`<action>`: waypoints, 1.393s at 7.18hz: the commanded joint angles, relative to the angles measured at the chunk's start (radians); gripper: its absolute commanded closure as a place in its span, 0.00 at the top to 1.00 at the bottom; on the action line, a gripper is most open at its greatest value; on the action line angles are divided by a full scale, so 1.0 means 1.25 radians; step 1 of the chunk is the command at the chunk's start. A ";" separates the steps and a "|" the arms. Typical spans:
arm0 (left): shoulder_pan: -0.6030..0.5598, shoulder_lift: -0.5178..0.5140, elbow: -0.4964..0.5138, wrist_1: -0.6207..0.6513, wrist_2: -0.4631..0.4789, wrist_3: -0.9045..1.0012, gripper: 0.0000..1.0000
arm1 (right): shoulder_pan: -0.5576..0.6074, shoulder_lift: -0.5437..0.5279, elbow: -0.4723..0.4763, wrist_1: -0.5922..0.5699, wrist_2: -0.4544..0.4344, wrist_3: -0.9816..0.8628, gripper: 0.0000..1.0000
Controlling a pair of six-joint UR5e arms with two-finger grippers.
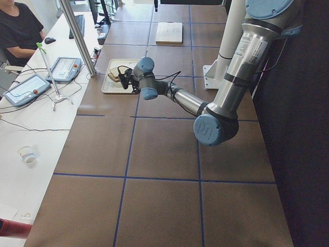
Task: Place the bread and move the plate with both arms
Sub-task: 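Release the plate and withdraw the left gripper from the tray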
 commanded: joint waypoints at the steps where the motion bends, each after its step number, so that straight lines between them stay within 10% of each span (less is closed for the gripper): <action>1: -0.170 0.128 -0.024 0.042 -0.172 0.309 1.00 | 0.045 -0.036 -0.014 0.000 0.004 -0.098 1.00; 6: -0.349 0.276 0.016 0.390 -0.209 1.111 1.00 | 0.151 -0.164 -0.011 0.000 0.052 -0.171 1.00; 10: -0.469 0.266 0.059 0.632 -0.218 1.429 1.00 | 0.203 -0.194 -0.078 0.000 0.056 -0.322 1.00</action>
